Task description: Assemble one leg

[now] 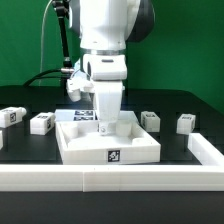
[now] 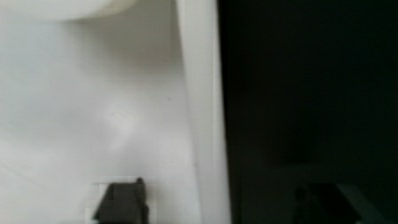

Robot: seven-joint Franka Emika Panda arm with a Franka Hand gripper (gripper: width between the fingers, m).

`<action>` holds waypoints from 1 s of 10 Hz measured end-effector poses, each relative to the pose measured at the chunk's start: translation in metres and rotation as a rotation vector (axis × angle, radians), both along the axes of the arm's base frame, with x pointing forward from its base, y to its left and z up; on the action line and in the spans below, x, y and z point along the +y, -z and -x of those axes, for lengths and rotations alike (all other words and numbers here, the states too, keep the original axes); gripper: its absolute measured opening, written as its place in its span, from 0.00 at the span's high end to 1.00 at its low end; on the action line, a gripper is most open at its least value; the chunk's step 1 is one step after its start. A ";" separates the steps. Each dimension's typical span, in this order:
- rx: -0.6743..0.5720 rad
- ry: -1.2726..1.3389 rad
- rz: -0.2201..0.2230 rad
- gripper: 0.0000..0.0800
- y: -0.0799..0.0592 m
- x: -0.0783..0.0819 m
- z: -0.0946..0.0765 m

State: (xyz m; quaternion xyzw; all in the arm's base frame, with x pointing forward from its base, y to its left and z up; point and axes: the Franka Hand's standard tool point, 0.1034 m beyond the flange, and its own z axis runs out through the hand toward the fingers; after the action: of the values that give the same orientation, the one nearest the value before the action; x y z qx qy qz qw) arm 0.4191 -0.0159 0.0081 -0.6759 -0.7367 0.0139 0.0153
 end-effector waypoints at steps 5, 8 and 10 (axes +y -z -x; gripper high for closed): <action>-0.007 0.000 -0.001 0.92 -0.001 0.000 -0.002; -0.007 0.000 -0.001 0.92 -0.001 0.000 -0.002; -0.012 0.038 -0.004 0.92 -0.001 0.012 -0.006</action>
Offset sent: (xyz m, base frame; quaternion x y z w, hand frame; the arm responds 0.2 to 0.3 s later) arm 0.0000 0.0000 0.0000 0.0000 0.0000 0.0000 1.0000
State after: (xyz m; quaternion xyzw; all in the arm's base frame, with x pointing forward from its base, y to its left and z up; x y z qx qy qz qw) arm 0.4248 -0.0039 0.0089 -0.6899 -0.7237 0.0083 0.0125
